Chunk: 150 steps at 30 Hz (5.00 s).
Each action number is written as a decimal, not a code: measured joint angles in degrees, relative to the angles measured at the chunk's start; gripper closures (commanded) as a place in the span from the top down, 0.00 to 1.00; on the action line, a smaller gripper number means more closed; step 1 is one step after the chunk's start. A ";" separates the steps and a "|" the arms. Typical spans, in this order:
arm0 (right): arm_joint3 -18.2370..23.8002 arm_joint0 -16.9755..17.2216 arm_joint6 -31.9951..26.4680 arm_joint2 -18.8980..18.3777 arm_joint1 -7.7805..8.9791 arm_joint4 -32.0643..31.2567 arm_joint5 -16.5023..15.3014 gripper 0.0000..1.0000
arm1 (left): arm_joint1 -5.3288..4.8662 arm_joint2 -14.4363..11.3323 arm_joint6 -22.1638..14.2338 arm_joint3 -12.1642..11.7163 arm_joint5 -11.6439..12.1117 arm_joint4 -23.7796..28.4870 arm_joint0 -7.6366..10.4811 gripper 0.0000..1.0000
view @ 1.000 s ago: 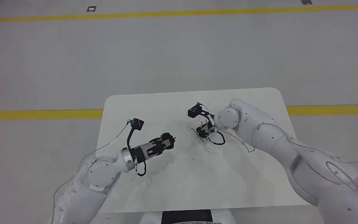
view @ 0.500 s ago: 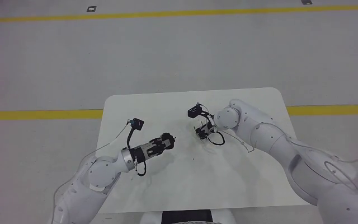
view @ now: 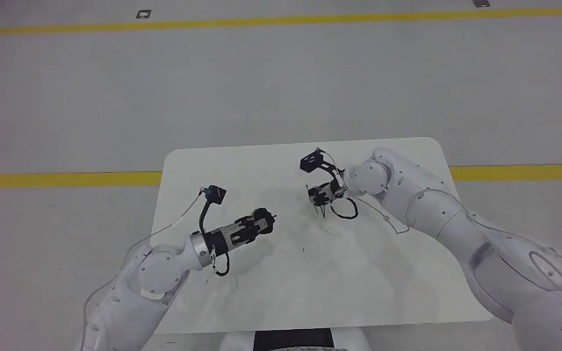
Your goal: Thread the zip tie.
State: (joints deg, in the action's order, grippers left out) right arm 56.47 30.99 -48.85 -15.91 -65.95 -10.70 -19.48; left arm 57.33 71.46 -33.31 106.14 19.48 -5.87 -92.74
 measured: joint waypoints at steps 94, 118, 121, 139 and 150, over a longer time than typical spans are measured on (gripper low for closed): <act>45.45 43.99 69.32 -25.11 15.40 -28.94 4.89 0.00 | 0.00 0.00 0.00 0.00 0.00 0.00 0.00 0.00; 42.01 47.60 73.83 -23.21 11.08 -28.56 4.84 0.00 | 0.00 0.00 0.00 0.00 0.00 0.00 0.00 0.00; 42.00 47.60 73.86 -23.22 11.07 -28.58 4.93 0.00 | 0.00 0.00 0.00 0.00 0.00 0.00 0.00 0.00; 43.37 49.42 70.62 -24.85 9.37 -30.51 5.41 0.00 | 0.00 0.00 0.00 0.00 0.00 0.00 0.00 0.00; 42.62 50.13 69.34 -26.08 8.07 -31.01 4.96 0.00 | 0.00 0.00 0.00 0.00 0.00 0.00 0.00 0.00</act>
State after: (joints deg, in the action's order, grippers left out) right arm 99.08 81.12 20.50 -41.99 -57.88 -41.71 -14.52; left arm 57.33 71.46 -33.31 106.14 19.48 -5.87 -92.74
